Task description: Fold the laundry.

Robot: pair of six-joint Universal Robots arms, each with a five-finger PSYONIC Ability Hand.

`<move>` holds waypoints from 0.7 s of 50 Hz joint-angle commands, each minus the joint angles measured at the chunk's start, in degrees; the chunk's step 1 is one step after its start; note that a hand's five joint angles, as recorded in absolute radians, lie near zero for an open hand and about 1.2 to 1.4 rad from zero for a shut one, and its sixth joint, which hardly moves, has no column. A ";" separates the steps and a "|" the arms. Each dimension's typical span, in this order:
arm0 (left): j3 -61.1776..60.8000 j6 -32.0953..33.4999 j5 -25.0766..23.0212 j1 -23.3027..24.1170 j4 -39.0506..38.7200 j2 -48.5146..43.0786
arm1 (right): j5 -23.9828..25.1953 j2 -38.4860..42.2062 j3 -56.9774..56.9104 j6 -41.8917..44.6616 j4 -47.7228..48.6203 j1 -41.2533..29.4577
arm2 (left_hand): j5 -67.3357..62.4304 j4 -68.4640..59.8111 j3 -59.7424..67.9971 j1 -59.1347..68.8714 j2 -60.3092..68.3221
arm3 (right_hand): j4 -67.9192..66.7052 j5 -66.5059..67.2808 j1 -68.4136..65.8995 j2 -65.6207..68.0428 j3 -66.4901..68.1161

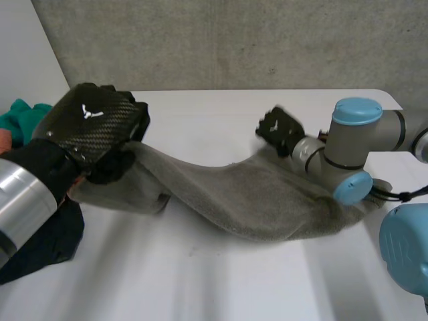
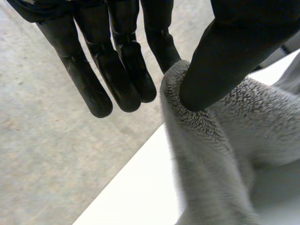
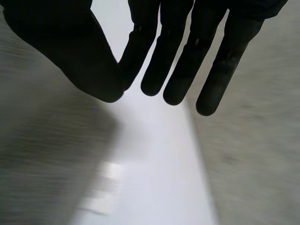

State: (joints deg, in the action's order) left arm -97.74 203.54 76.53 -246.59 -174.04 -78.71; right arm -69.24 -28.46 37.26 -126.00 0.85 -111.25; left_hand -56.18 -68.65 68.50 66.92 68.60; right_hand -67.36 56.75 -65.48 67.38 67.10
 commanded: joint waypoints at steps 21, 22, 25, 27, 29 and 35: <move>7.14 -0.87 0.12 -0.74 -0.15 -2.26 | 15.68 -12.60 9.16 -38.60 -2.41 5.34 | -13.82 -11.35 11.50 13.08 11.40 | 57.36 -56.75 55.48 -57.38 -57.10; 6.51 -0.78 -0.06 -0.65 -0.34 -1.10 | 17.02 -12.15 8.45 -39.05 -3.39 5.34 | -13.82 -11.35 11.50 13.08 11.40 | 57.36 -56.75 55.48 -57.38 -57.10; 4.23 -0.60 -1.02 -0.21 -0.60 3.37 | 22.02 -9.70 5.91 -40.02 -7.60 4.30 | -13.82 -11.35 11.50 13.08 11.40 | 57.36 -56.75 55.48 -57.38 -57.10; 3.26 -0.60 -1.73 -0.12 -0.34 5.31 | 23.18 -8.46 4.76 -39.76 -9.63 3.50 | -13.82 -11.35 11.50 13.08 11.40 | 57.36 -56.75 55.48 -57.38 -57.10; 1.77 -0.69 -2.87 0.05 0.19 7.85 | 23.10 -6.63 3.27 -38.98 -11.65 2.19 | -13.82 -11.35 11.50 13.08 11.40 | 57.36 -56.75 55.48 -57.38 -57.10; -1.58 -0.78 -4.54 -0.03 0.54 11.56 | 21.87 -2.93 2.38 -33.53 -13.24 -2.03 | -13.82 -11.35 11.50 13.08 11.40 | 55.34 -54.73 53.46 -55.36 -55.08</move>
State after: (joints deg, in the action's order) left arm -96.58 202.87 73.50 -246.50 -173.88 -70.40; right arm -46.00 -34.61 40.68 -164.08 -11.08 -109.64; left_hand -56.18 -68.86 68.50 66.92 68.66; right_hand -12.06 2.63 -12.68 11.98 11.84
